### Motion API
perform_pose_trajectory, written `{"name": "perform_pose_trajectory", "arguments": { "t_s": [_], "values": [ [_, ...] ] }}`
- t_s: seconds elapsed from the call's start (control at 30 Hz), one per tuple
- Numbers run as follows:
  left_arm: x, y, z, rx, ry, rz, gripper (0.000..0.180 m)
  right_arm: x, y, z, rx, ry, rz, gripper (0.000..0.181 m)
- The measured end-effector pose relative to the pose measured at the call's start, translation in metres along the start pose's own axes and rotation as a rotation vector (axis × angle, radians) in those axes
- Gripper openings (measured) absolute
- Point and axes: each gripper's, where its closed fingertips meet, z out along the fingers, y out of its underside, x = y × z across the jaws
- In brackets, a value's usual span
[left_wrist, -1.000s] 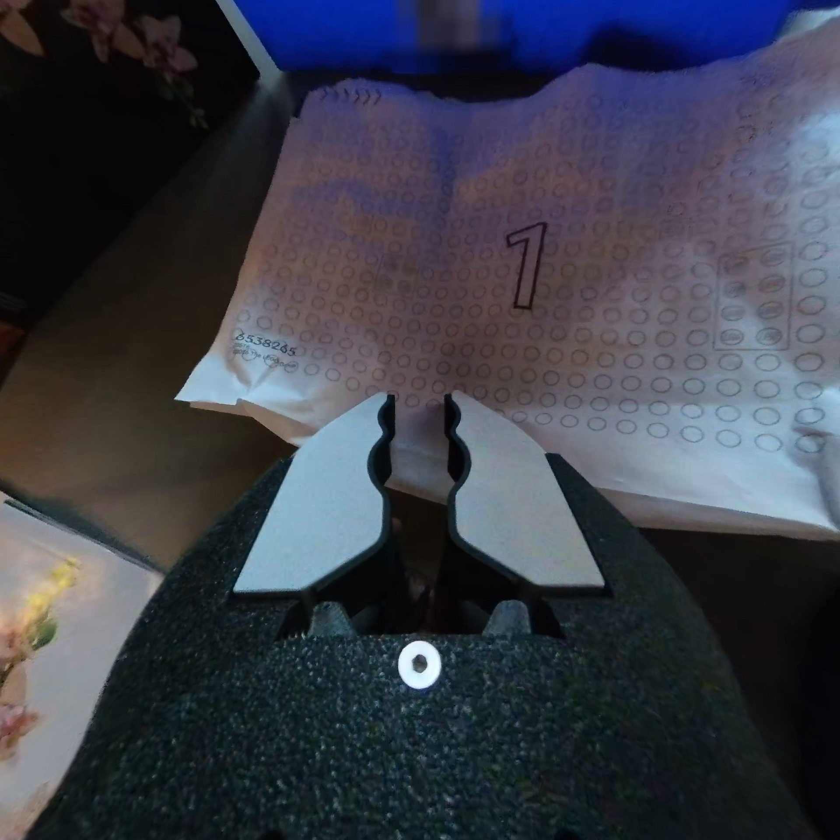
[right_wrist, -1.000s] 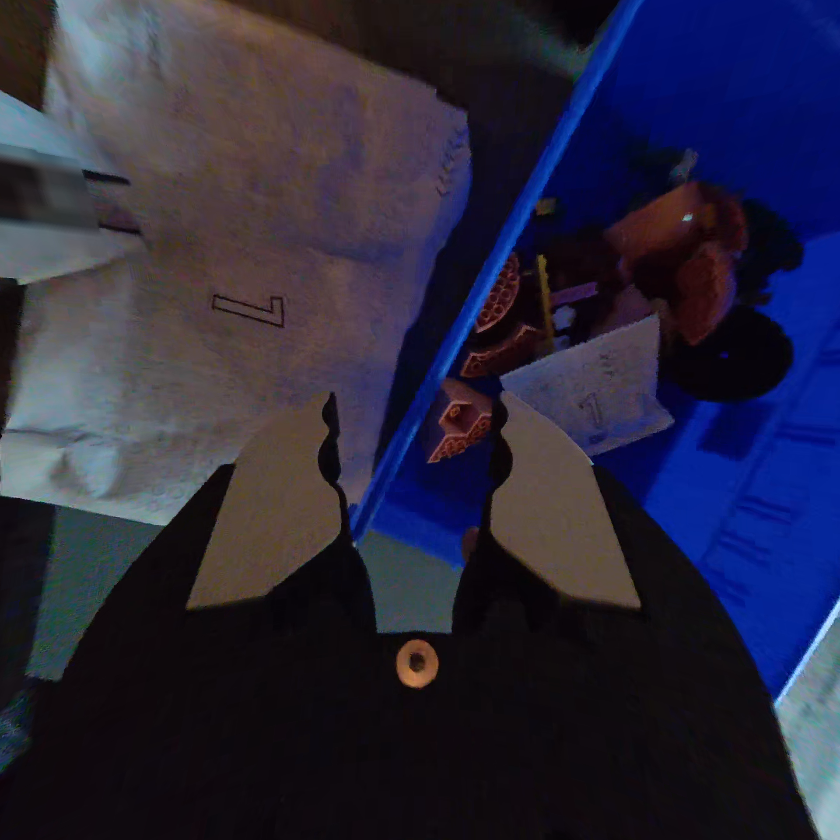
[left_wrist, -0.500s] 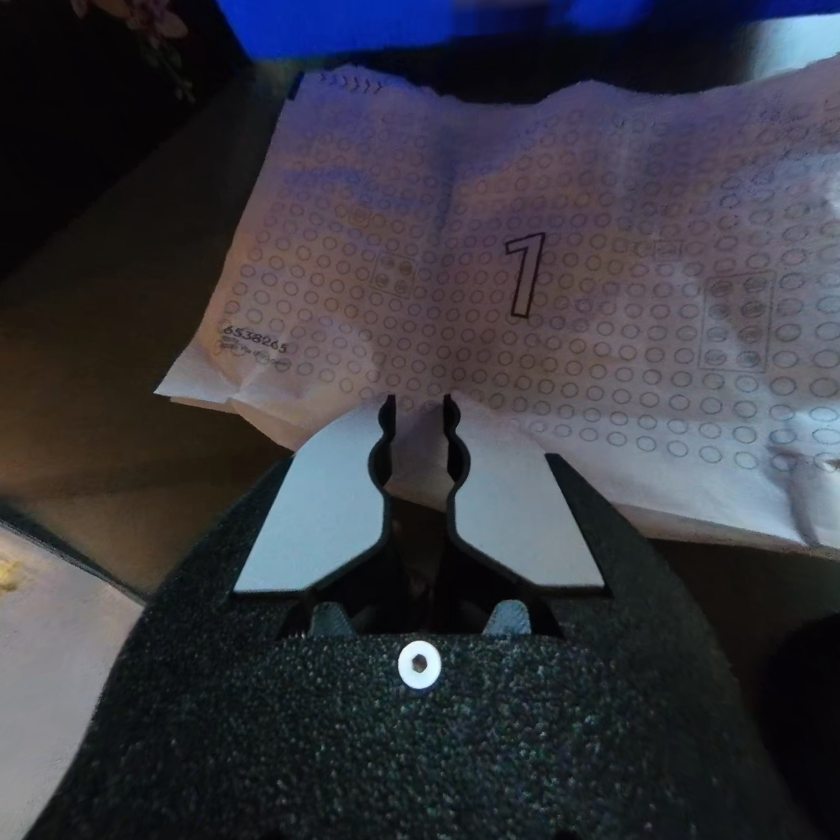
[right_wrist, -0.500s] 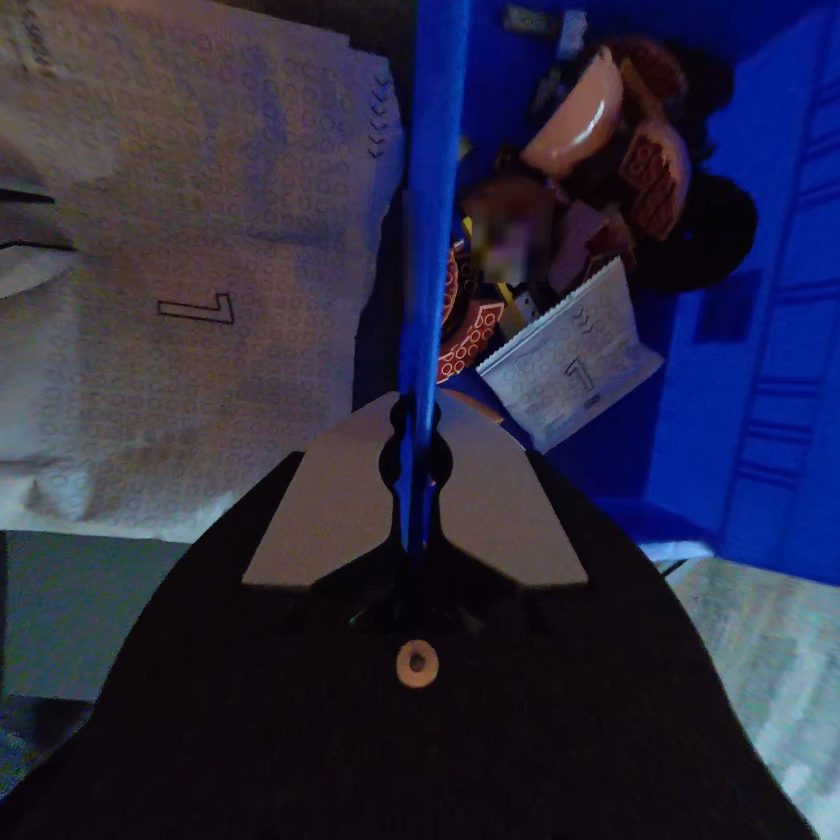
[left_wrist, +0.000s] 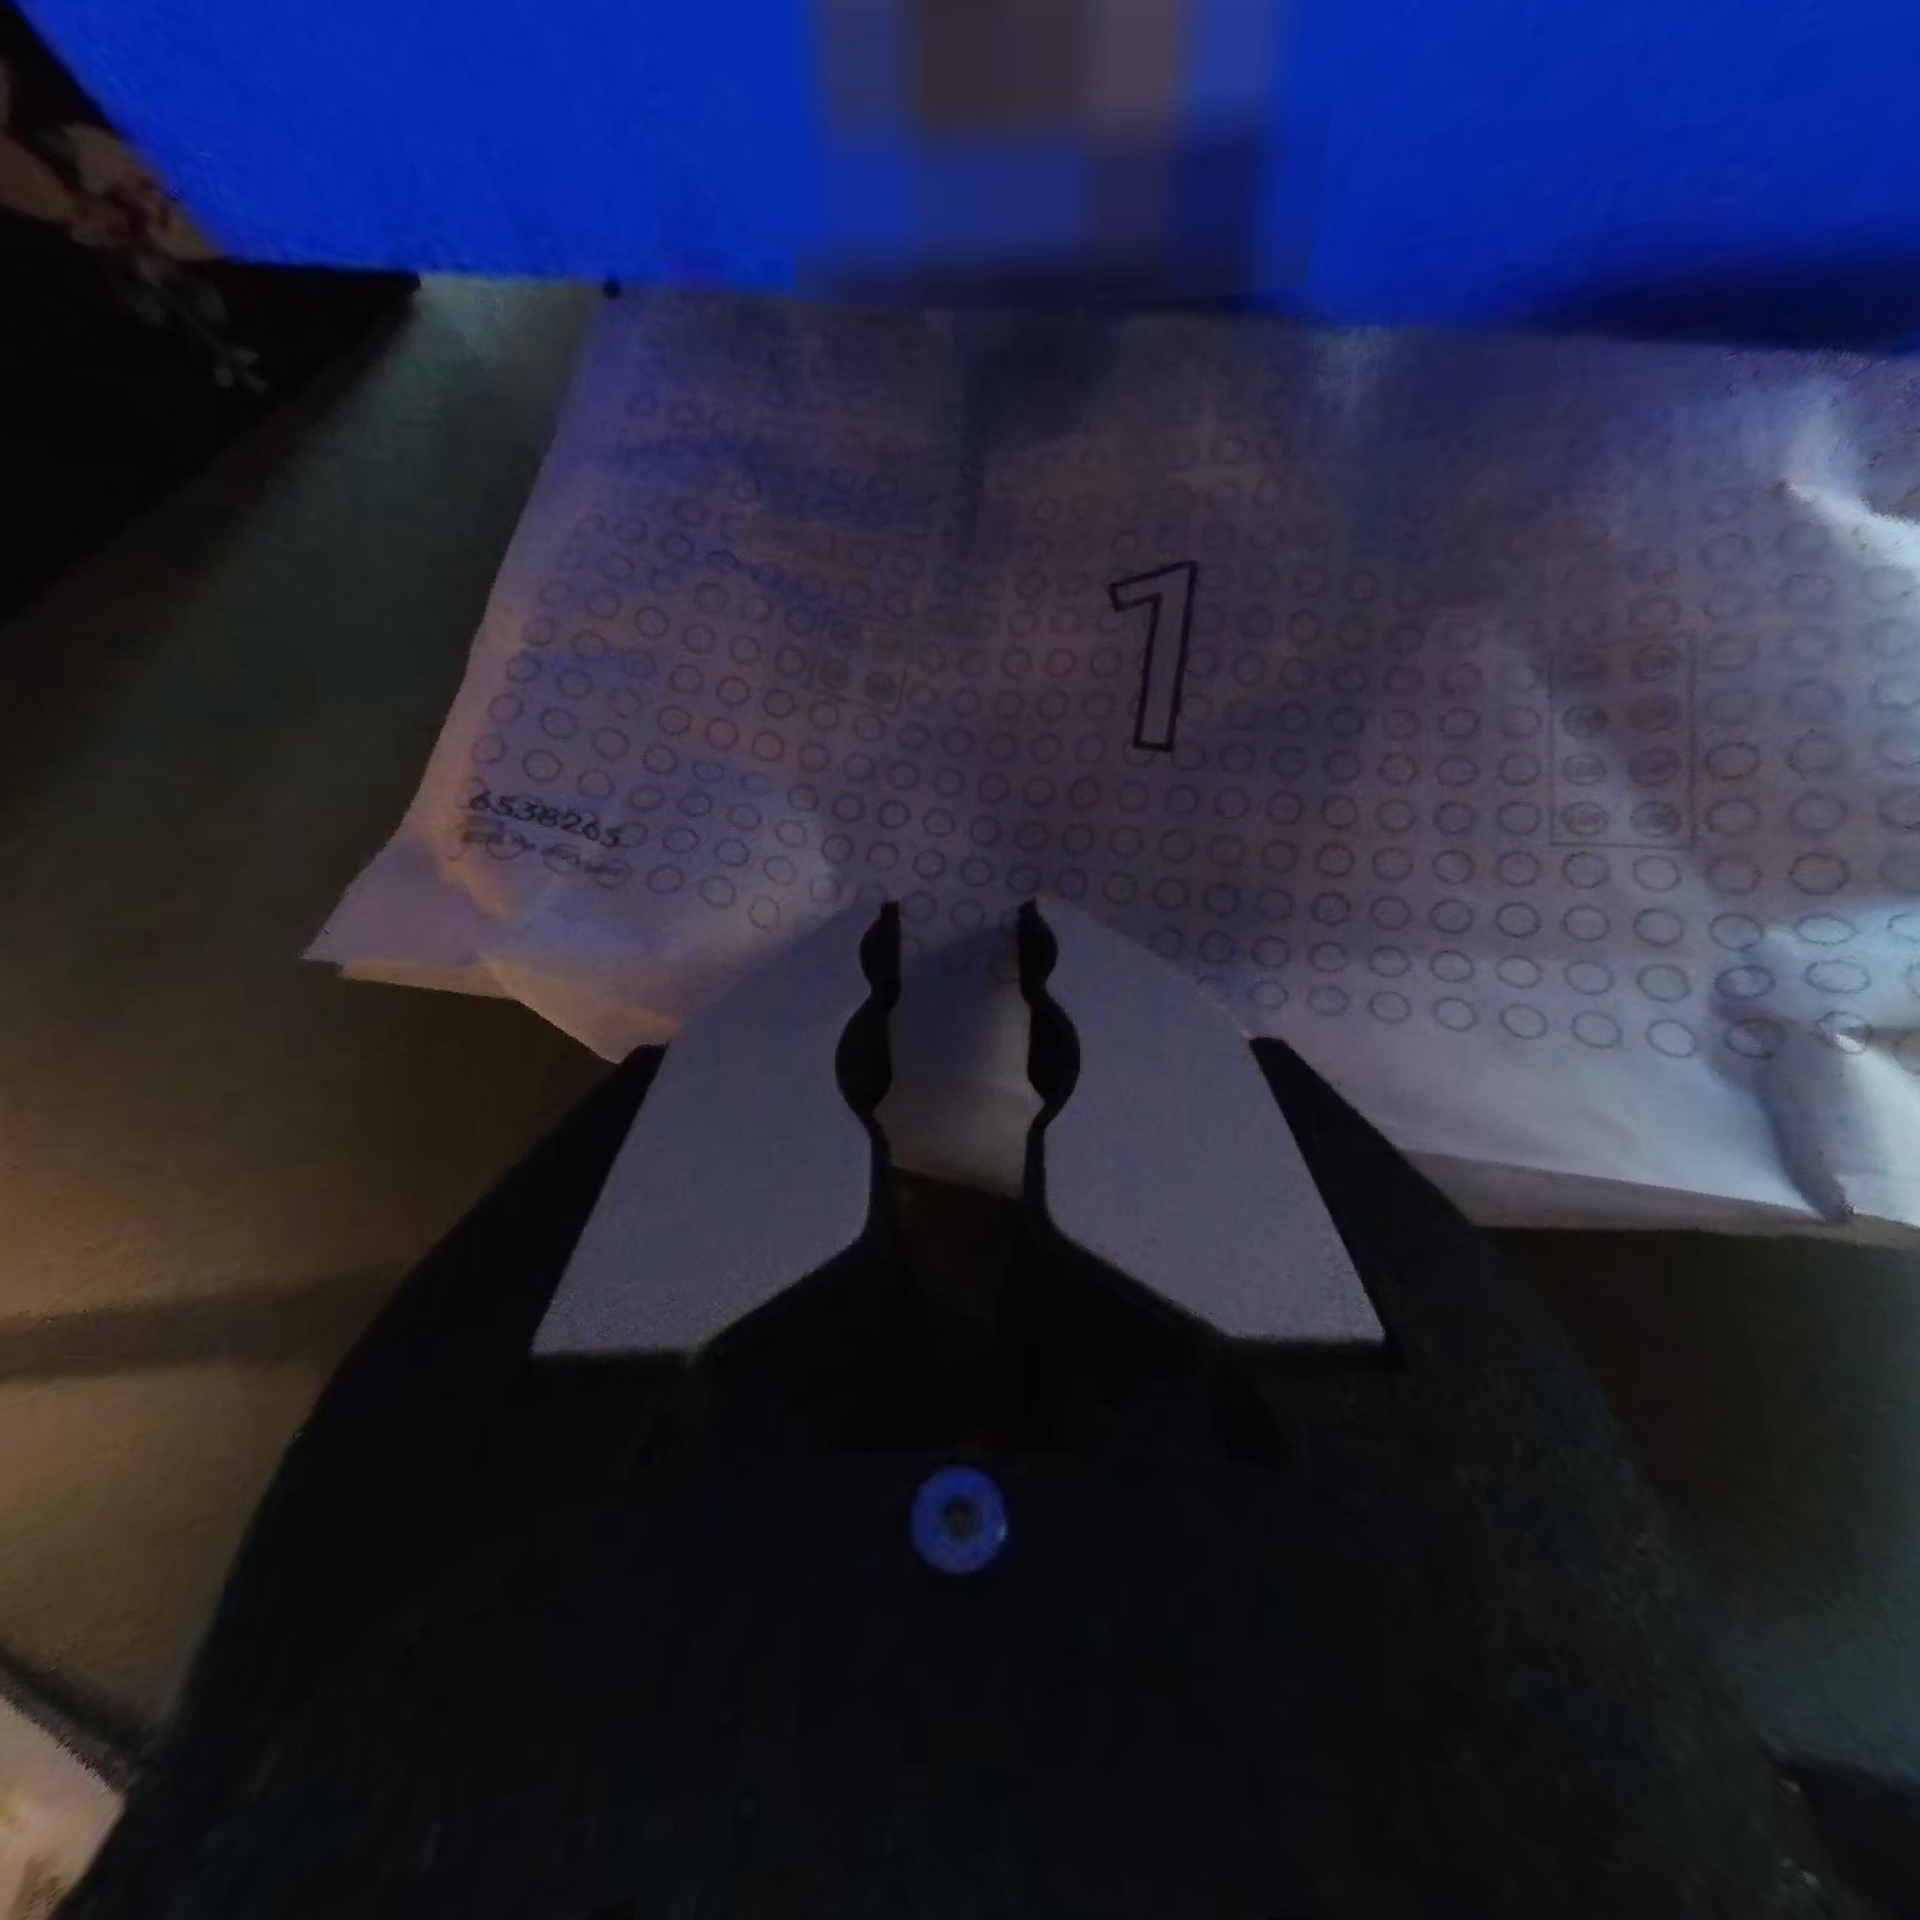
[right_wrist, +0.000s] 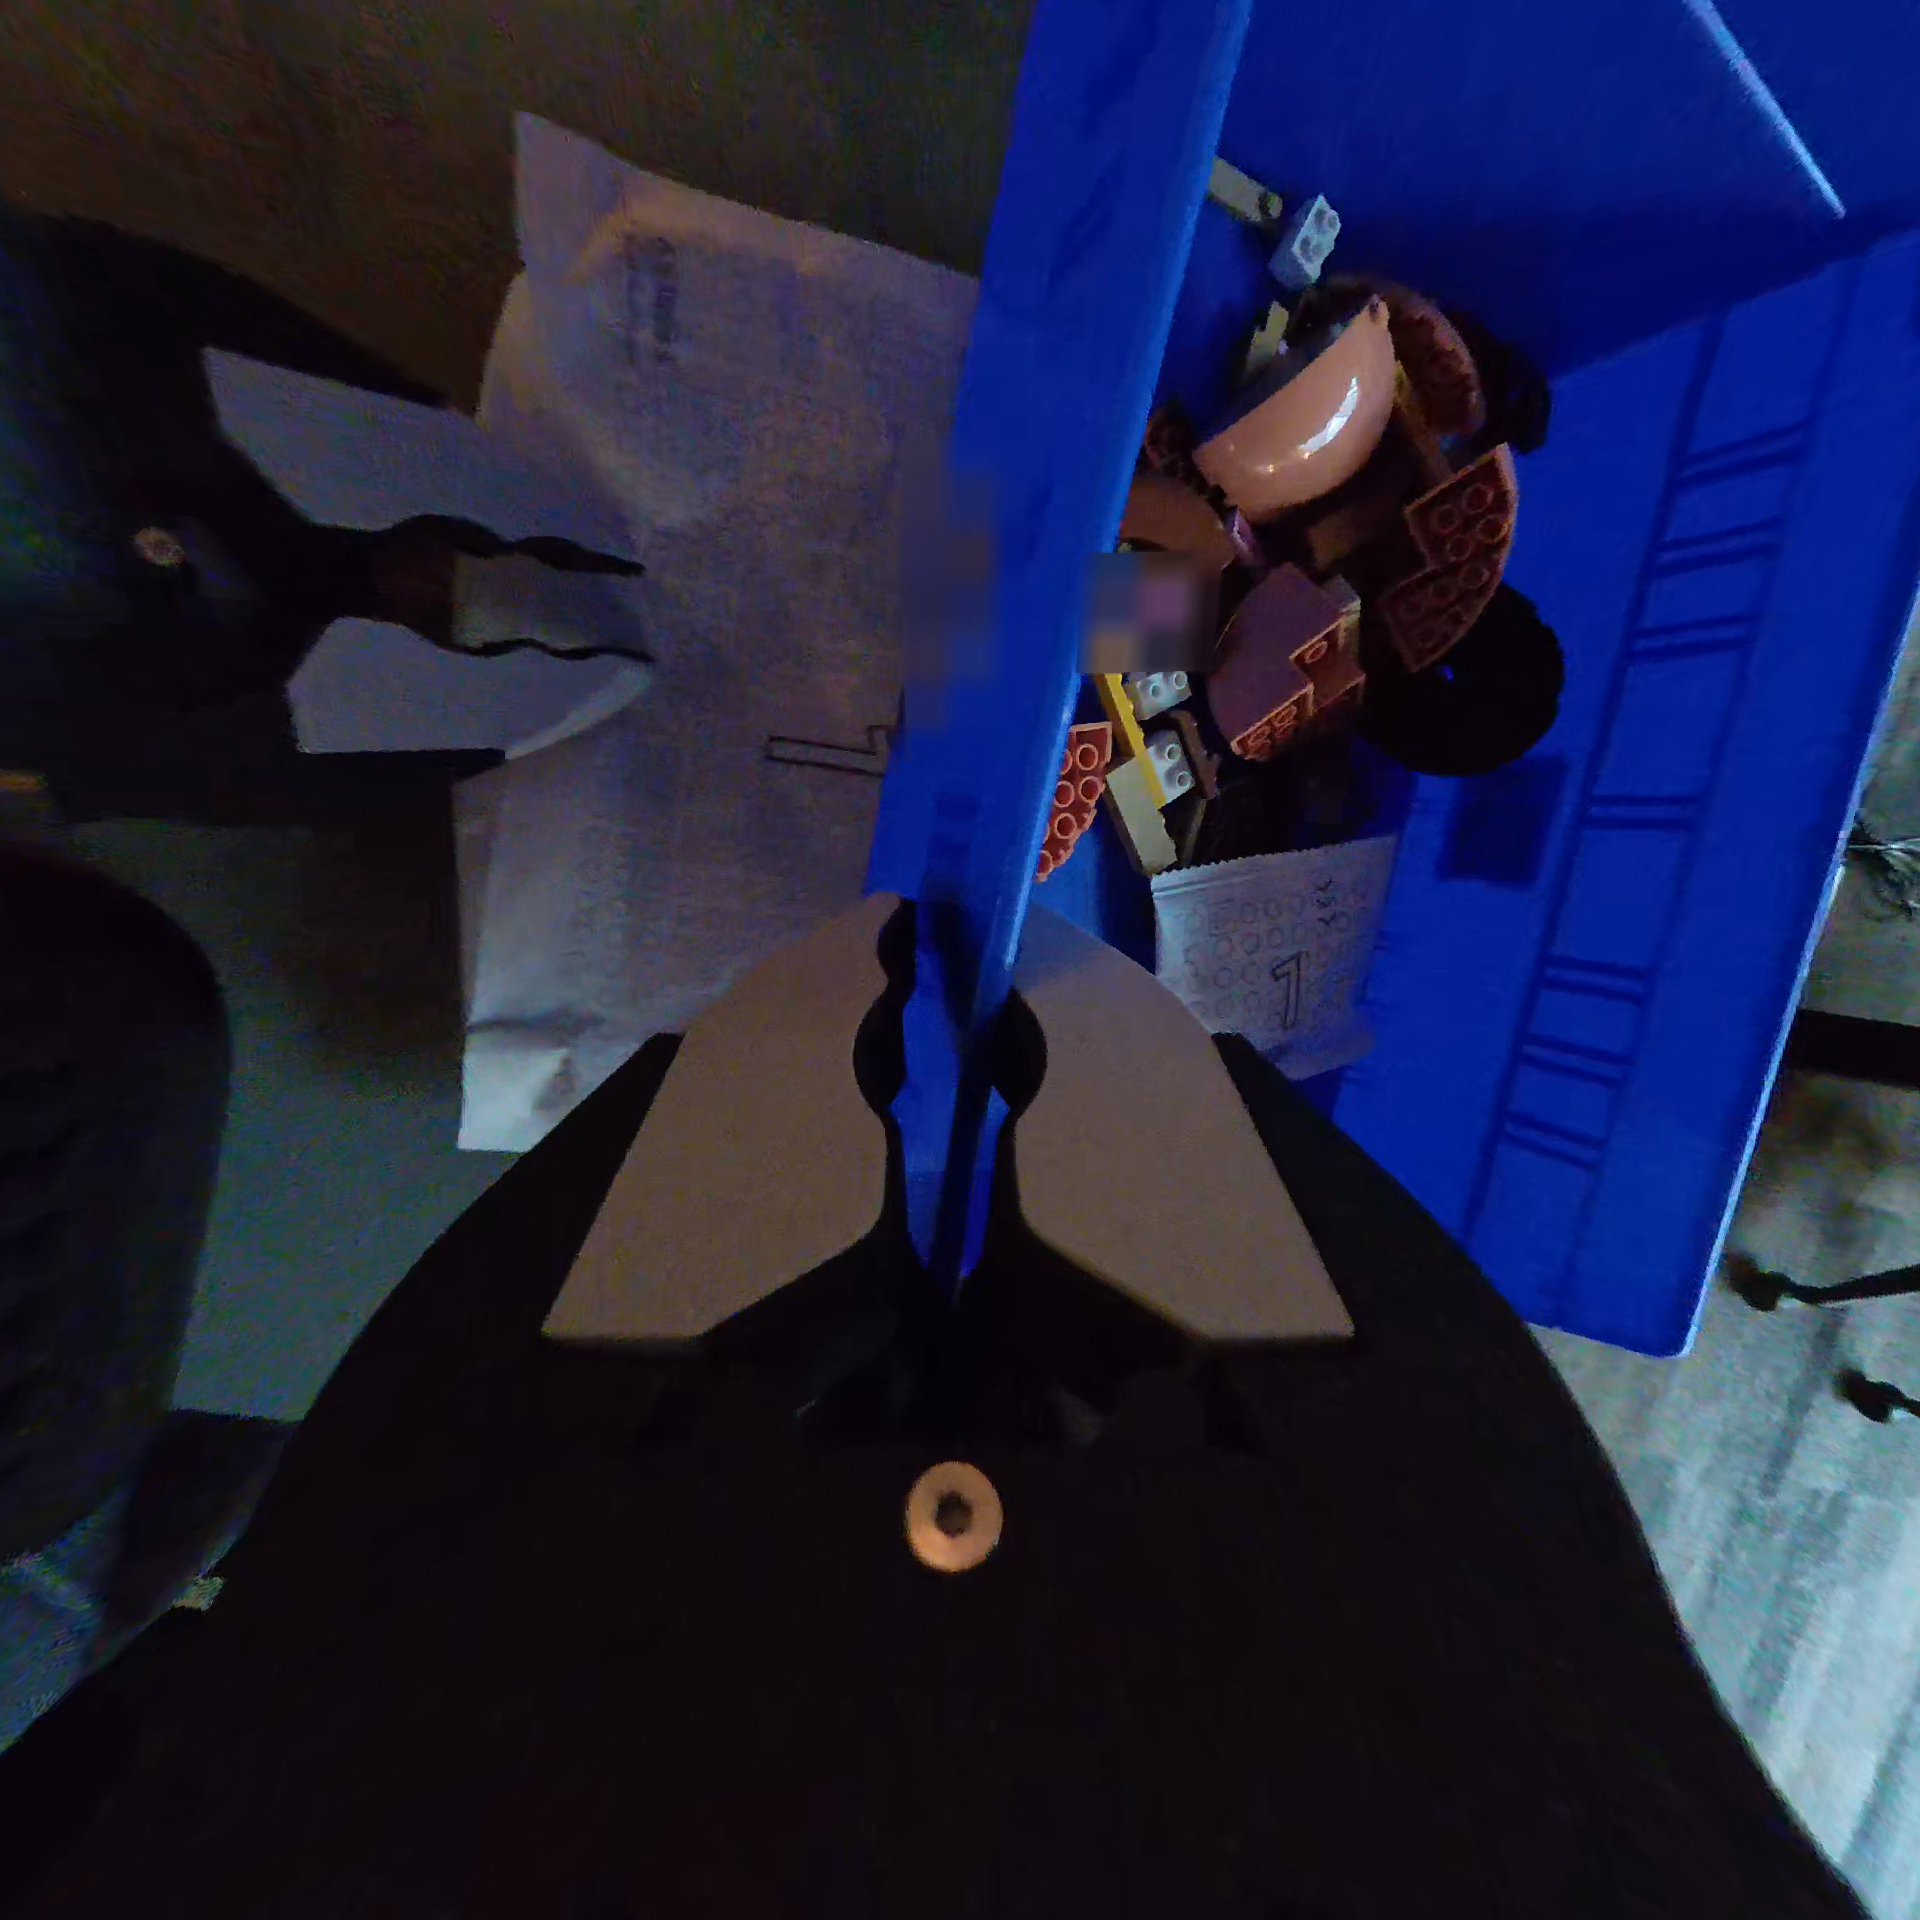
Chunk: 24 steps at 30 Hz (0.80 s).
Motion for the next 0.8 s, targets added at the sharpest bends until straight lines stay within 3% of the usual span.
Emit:
{"name": "perform_pose_trajectory", "arguments": {
  "t_s": [0.2,0.47,0.8],
  "values": [
    [-0.016,-0.015,-0.027,0.121,-0.001,-0.075,0.024,-0.026,-0.001,-0.011,0.033,0.043,-0.017,0.011],
    [-0.076,0.006,-0.069,0.154,-0.030,-0.233,0.024,-0.059,-0.005,-0.007,0.040,0.064,-0.079,0.014],
    [-0.055,0.015,-0.032,0.059,0.036,-0.187,0.021,-0.087,0.000,0.013,0.016,0.058,-0.083,0.013]
  ]
}}
